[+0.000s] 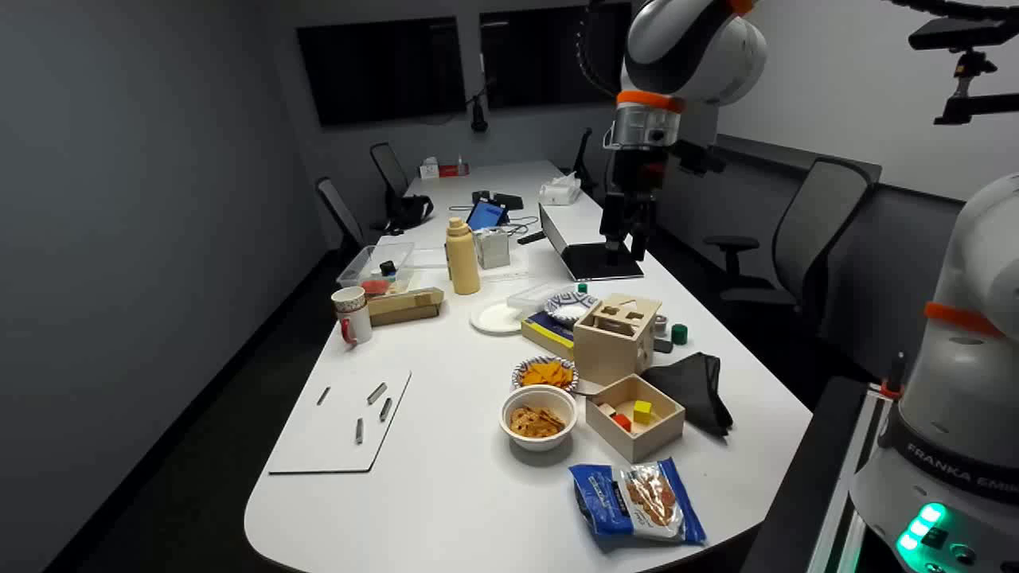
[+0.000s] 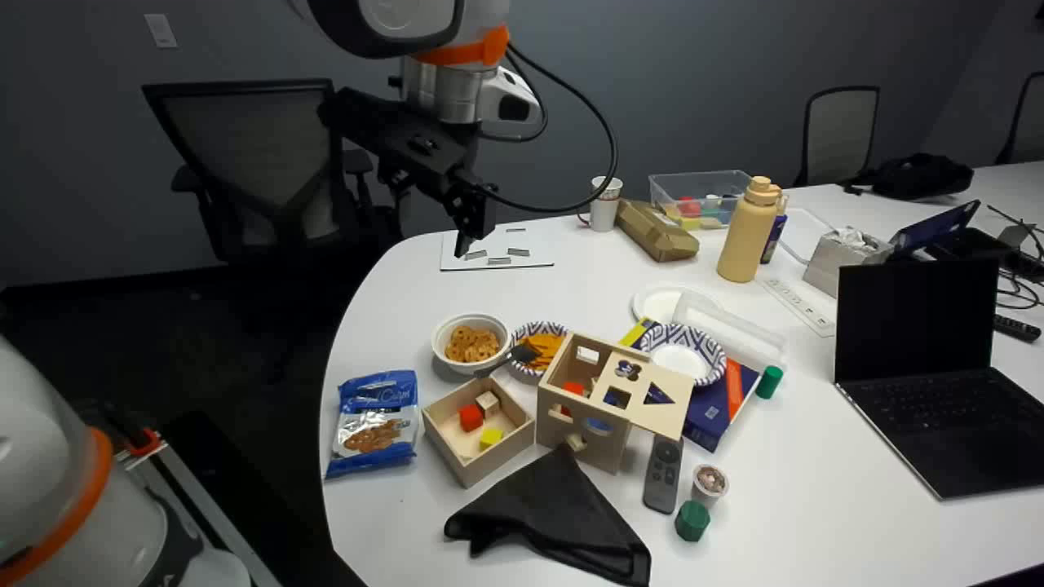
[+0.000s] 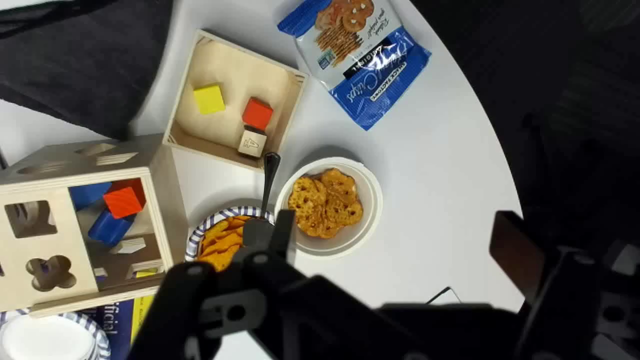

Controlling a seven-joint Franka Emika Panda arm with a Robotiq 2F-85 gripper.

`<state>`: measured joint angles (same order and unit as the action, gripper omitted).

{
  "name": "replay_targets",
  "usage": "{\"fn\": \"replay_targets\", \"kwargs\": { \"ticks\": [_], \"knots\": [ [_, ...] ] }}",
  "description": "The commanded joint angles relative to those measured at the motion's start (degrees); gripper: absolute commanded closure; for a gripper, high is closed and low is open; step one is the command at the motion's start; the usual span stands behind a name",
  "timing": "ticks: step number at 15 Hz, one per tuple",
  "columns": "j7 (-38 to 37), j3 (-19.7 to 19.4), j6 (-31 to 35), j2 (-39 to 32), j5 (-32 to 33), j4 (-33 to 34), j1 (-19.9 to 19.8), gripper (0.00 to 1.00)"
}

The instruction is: Clean the table with the white cloth

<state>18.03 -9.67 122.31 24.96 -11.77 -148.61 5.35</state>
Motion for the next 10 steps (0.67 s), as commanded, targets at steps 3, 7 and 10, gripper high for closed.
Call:
{"fn": "replay_targets", "kwargs": {
  "ticks": [3,7,10],
  "knots": [
    [0.4,1.1,-0.2,-0.1,-0.5,0.1,-1.2,0.00],
    [-1.6,0.8,5.4,-4.2,1.9,-2.3,-4.8,0.00],
    [-5.3,0.9,13.6,-7.9,6.6,-6.0,-9.2,0.00]
  ]
}}
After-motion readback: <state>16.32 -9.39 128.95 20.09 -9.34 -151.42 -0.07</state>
